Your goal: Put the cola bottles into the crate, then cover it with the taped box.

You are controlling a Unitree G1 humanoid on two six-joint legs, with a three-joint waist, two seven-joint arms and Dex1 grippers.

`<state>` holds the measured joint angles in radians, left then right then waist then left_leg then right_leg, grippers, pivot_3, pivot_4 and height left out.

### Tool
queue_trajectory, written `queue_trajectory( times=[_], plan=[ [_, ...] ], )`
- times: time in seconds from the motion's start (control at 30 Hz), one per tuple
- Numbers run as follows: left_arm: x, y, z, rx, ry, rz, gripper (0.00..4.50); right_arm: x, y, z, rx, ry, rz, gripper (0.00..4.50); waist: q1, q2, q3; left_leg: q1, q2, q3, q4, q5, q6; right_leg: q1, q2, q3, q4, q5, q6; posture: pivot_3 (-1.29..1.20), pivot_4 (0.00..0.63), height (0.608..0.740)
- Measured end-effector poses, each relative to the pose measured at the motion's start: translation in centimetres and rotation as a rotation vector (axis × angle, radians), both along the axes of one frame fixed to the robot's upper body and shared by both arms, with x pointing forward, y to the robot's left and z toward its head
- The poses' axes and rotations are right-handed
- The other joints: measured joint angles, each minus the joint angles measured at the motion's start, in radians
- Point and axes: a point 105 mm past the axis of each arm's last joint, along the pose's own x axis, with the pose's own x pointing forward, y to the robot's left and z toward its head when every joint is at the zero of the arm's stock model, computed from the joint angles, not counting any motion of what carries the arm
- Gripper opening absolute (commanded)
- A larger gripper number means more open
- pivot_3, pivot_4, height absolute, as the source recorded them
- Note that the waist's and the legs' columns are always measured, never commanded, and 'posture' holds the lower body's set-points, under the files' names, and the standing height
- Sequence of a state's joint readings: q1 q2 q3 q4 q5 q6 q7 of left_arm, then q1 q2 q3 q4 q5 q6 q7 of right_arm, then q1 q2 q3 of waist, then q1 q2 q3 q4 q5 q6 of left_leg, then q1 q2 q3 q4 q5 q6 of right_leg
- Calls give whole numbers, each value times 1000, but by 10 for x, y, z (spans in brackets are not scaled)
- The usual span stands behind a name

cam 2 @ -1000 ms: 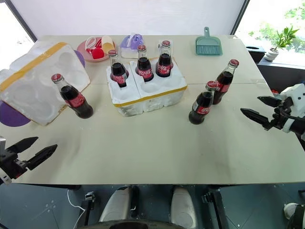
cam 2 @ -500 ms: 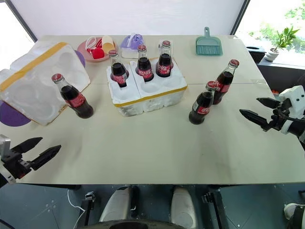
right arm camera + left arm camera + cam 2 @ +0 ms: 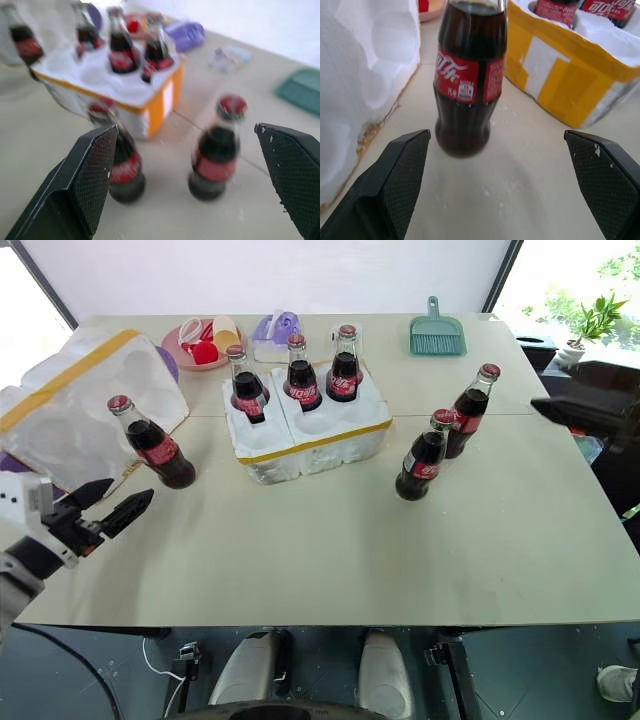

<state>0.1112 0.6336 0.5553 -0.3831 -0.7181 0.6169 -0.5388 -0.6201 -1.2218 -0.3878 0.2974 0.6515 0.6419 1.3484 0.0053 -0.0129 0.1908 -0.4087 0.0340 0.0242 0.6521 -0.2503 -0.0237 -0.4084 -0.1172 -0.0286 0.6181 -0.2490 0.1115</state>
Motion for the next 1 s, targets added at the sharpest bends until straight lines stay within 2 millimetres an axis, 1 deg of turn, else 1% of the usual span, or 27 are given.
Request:
queue_trajectory(
  times=[0.1,0.17,0.23,0.37,0.43,0.57,0.73,0.83,0.87,0.9,1.0],
  plan=[
    [10,0,0,8,-9,6,4487,-7,17,11,-12,2,85,4500,0,0,0,0,0,0,0,0,0,0,0,0,0,1,2,0,150,736],
    [21,0,1,8,-17,15,4487,-14,33,17,-14,5,169,4500,3,0,0,0,0,0,0,0,0,0,0,0,1,1,3,0,150,736],
    [31,-5,4,8,-39,6,4487,-22,50,23,-31,-3,244,4500,7,0,0,0,0,0,0,0,0,0,0,0,1,2,3,0,150,736],
    [45,-15,8,7,-59,-24,4487,-34,73,26,-57,-4,334,4500,7,0,0,-1,0,0,1,0,0,0,0,0,1,2,4,0,150,736],
    [52,-15,7,8,-61,-19,4487,-38,82,25,-54,0,373,4500,7,0,0,-1,0,0,1,0,0,0,0,0,1,2,4,0,150,736],
    [69,-18,6,26,-68,-23,4487,-42,95,19,-48,18,423,4500,7,-1,0,-1,0,0,1,0,0,0,0,0,2,3,4,0,150,736],
    [86,-25,7,28,-82,-38,4487,-42,102,17,-41,11,441,4500,7,-1,0,-1,0,0,1,0,0,0,0,0,3,4,7,0,150,736],
    [87,-26,6,30,-86,-55,3640,-40,102,16,-37,10,434,4500,6,-1,0,-1,0,0,1,0,0,0,0,0,3,4,7,0,150,736],
    [86,-26,8,32,-90,-64,3092,-40,102,16,-37,10,432,4500,6,-1,0,-1,0,0,1,0,0,-1,0,0,4,4,7,0,150,736],
    [84,-27,9,29,-88,-74,2676,-40,102,16,-37,9,429,4500,6,-1,0,-1,0,0,1,0,0,-1,0,0,4,4,7,0,150,736],
    [70,-27,11,37,-41,-142,2617,-39,102,14,-38,11,421,4500,3,-2,1,-1,0,0,1,0,0,-1,0,0,5,4,7,0,150,736]
  ],
)
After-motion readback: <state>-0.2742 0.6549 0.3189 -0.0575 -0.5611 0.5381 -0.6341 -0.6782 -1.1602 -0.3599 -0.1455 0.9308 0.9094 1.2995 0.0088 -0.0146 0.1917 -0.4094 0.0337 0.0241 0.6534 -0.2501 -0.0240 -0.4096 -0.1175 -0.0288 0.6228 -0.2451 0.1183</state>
